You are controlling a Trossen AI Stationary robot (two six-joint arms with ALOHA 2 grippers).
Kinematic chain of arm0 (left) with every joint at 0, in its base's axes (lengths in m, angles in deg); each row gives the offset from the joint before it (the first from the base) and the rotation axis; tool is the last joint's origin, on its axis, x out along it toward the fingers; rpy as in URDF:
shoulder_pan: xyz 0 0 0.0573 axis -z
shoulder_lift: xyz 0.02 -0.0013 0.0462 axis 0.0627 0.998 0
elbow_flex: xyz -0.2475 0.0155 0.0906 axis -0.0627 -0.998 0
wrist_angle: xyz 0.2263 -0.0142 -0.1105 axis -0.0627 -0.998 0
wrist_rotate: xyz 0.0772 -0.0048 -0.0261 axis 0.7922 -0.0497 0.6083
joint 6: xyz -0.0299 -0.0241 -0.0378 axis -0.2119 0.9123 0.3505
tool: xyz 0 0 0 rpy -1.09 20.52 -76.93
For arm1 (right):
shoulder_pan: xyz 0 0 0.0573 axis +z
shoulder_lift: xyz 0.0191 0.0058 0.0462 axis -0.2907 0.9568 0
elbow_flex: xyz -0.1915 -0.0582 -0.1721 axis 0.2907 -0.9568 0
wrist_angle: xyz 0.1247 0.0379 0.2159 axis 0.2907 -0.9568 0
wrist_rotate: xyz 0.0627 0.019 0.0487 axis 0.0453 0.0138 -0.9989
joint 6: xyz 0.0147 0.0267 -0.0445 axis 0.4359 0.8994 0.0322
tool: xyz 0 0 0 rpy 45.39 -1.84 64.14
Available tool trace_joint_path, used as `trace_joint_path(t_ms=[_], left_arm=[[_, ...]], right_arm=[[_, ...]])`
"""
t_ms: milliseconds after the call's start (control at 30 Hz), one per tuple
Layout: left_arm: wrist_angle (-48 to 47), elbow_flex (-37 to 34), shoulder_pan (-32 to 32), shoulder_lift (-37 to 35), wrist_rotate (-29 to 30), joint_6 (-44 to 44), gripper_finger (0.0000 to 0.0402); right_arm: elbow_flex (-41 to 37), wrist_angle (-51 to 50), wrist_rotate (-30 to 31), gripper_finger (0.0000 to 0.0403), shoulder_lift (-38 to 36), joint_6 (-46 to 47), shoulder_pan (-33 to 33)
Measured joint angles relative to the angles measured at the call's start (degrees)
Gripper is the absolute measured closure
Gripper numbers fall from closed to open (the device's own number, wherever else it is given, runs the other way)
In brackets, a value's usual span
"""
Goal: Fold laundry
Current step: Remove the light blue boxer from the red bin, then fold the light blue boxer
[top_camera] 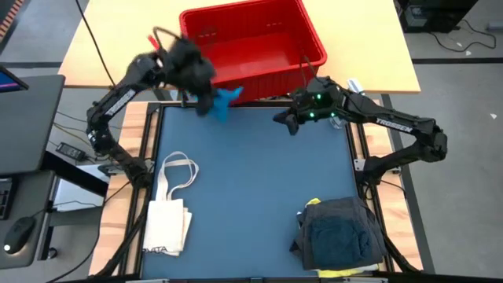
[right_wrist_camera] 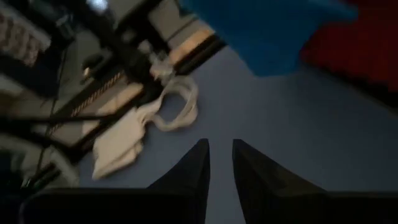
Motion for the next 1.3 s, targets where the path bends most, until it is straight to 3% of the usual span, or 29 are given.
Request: trace_joint_path(t_ms=[167,367,500,633,767,900,1133,1300], left_arm=[[1.87,-7.33,15.40,0.36,0.76,4.87,0.0388],[21.52,-24.80,30.73,0.35,5.54,23.15,0.0379],[33.39,-35.39,36.94,0.63,10.62,35.63,0.0339],[42.76,-41.83,38.32,0.62,12.85,44.03,0.0281],[48.44,-43.37,38.38,0.59,12.61,45.21,0.0241],[51.64,-43.40,38.47,0.57,12.48,41.32,0.0247],[49.93,-43.40,36.75,-0.07,12.34,40.36,0.0274],[39.48,-43.14,33.33,-4.25,12.72,44.30,0.0275]], right_arm=[[-0.01,-7.58,5.00,0.0302,-1.61,4.62,6.45],[-0.04,-16.51,10.06,0.0297,-0.14,8.19,16.37],[-1.57,-16.88,10.83,0.0296,0.68,9.62,22.60],[-5.95,-9.83,10.16,0.0282,0.98,10.55,27.41],[-14.02,10.12,9.93,0.0249,1.40,10.54,30.11],[-19.80,25.60,8.48,0.0200,3.93,9.50,29.90],[-22.14,27.85,13.34,0.0128,13.07,9.51,25.74],[-21.82,37.78,6.38,0.0125,22.68,13.54,20.58]])
